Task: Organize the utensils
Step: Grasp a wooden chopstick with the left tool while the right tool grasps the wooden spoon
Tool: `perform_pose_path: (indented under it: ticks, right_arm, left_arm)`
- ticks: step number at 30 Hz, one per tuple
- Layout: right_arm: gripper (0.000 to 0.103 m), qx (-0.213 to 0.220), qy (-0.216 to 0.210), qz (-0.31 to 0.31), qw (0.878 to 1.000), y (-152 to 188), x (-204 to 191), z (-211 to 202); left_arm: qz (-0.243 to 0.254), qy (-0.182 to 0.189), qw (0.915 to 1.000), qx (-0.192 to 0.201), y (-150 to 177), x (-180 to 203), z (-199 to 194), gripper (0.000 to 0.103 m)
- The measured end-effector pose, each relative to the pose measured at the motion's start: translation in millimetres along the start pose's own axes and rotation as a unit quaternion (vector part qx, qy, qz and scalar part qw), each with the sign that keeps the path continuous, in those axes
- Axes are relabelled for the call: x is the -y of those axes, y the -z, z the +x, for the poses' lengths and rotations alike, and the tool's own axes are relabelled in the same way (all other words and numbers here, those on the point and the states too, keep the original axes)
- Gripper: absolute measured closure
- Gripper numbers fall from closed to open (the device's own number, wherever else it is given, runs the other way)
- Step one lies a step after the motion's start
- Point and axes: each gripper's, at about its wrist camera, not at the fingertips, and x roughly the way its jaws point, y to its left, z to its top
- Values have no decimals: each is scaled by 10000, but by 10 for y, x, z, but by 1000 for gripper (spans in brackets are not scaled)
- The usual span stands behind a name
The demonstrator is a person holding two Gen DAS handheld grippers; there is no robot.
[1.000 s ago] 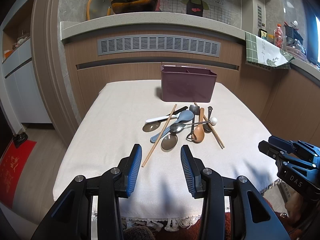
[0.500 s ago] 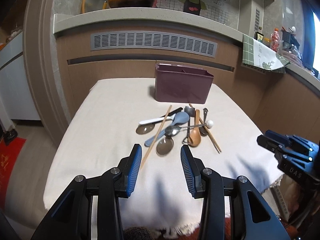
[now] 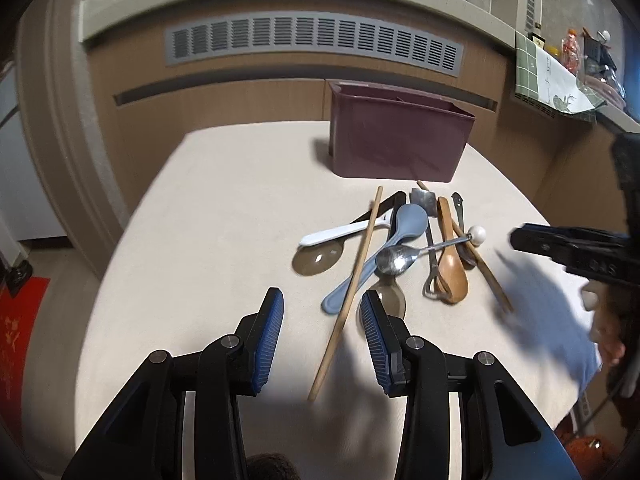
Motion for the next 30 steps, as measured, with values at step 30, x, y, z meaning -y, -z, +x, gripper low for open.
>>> perform_pose_path:
  ticks: [30]
  right_arm:
    - [71,-145,258,284,9992,-69,214,330]
  left_arm:
    - [846,877,9878,-966,-853,349,1053,72]
